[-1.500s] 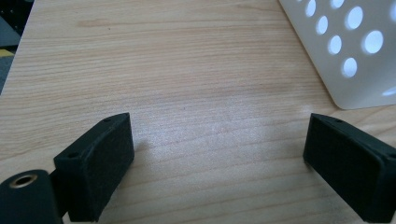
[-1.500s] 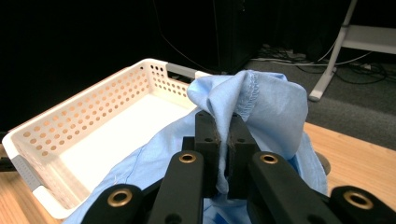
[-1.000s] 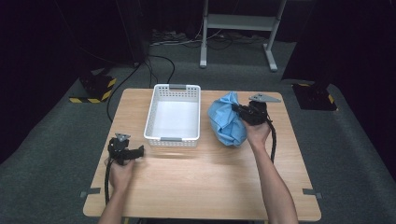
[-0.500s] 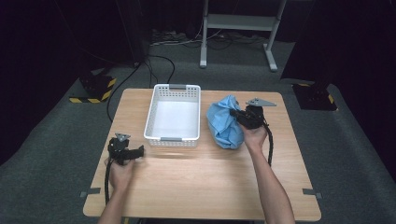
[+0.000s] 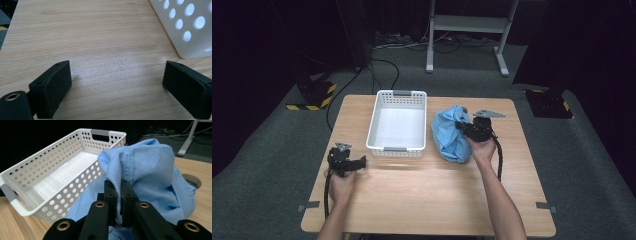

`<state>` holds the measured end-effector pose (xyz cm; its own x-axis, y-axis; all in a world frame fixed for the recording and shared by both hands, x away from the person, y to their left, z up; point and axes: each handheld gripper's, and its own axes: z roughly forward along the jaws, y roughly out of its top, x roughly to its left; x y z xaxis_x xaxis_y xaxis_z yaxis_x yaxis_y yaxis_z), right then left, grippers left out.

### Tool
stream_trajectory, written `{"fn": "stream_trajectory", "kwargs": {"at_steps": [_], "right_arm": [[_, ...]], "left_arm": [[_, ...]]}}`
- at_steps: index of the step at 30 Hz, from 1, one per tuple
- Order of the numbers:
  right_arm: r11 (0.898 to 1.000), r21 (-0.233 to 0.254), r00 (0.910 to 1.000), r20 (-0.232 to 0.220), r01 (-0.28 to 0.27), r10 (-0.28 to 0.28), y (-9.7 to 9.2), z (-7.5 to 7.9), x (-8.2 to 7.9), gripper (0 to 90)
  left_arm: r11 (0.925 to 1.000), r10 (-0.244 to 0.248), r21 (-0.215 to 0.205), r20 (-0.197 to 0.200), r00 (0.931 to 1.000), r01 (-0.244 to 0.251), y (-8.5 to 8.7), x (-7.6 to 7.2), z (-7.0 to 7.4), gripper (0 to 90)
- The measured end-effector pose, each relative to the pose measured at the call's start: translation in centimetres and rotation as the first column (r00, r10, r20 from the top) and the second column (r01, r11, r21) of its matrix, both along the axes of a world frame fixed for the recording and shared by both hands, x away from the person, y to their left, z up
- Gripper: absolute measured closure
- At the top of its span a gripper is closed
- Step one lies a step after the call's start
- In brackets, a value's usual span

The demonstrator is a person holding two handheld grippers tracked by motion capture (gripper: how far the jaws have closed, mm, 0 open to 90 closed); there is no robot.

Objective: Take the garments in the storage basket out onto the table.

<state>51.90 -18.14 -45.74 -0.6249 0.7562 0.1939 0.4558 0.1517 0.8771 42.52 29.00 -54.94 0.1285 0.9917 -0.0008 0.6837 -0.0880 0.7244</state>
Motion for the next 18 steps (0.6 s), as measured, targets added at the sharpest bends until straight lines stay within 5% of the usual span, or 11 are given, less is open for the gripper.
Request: {"fn": "stream_trajectory", "kwargs": {"at_steps": [18], "right_arm": [[0.998, -0.045, 0.9987, -0.039, -0.033, 0.031, 1.4, -1.6, 0.2, 86.5]], "left_arm": [[1.0, 0.0, 0.0, 0.0, 1.0, 0.0, 0.0, 0.0, 0.0, 8.6]]}}
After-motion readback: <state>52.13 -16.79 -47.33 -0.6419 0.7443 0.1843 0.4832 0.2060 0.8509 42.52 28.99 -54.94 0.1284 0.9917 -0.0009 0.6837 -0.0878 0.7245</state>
